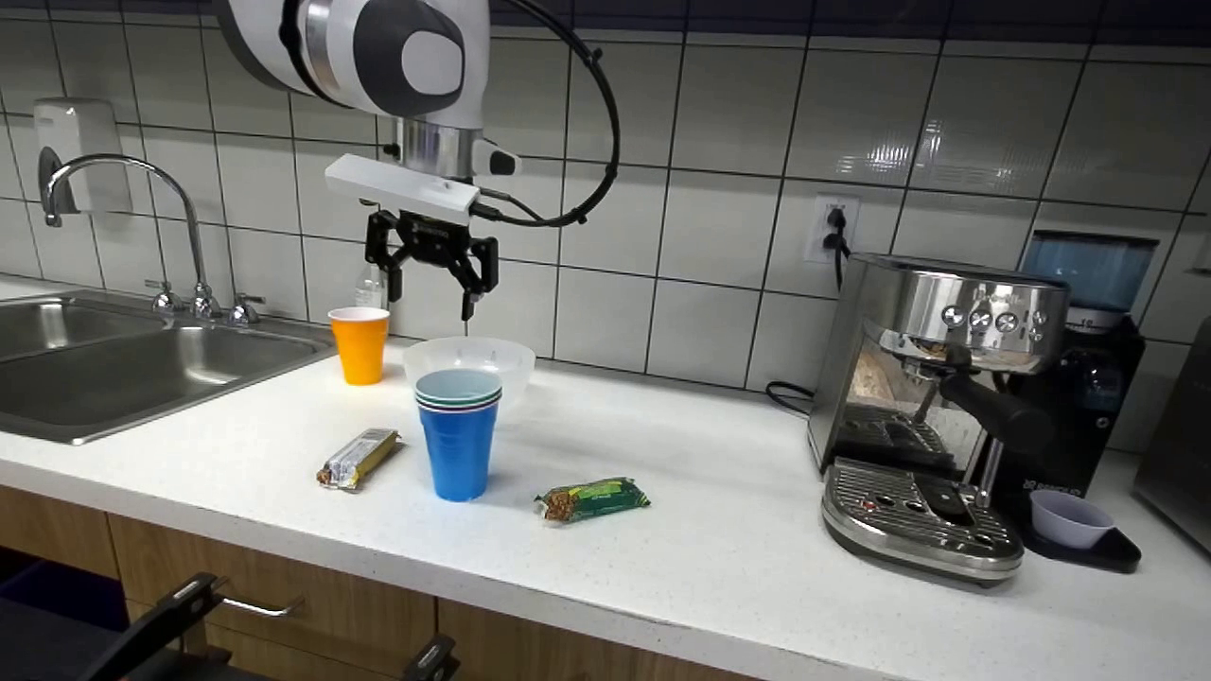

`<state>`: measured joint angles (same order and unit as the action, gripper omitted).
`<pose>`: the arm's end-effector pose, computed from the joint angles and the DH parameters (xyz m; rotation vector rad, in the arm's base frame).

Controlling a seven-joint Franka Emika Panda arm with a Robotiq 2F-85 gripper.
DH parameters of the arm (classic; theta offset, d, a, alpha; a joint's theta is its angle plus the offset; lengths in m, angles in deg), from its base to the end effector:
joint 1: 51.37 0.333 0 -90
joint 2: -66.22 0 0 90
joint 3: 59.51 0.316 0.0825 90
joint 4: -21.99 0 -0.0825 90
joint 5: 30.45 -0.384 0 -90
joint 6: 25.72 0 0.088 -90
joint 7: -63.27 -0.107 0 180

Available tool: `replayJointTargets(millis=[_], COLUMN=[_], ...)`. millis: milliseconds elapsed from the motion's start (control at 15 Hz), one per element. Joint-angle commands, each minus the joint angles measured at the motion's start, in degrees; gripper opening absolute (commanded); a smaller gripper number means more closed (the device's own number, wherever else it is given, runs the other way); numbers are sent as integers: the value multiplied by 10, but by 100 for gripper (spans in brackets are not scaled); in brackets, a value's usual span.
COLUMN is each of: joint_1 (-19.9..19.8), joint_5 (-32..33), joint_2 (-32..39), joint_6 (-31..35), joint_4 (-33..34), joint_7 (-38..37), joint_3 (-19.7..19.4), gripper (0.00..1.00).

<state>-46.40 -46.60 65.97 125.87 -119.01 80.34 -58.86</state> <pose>0.4921 0.0410 0.3150 -2.9796 -0.2394 -0.3037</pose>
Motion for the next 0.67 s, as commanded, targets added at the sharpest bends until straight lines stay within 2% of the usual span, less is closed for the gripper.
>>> replayJointTargets(millis=[0,600], joint_1=[0,-2], joint_5=[-15,-11], joint_2=[32,90], joint_6=[15,29], joint_4=[31,91], joint_7=[12,-1], joint_3=[20,60], gripper=[100,100])
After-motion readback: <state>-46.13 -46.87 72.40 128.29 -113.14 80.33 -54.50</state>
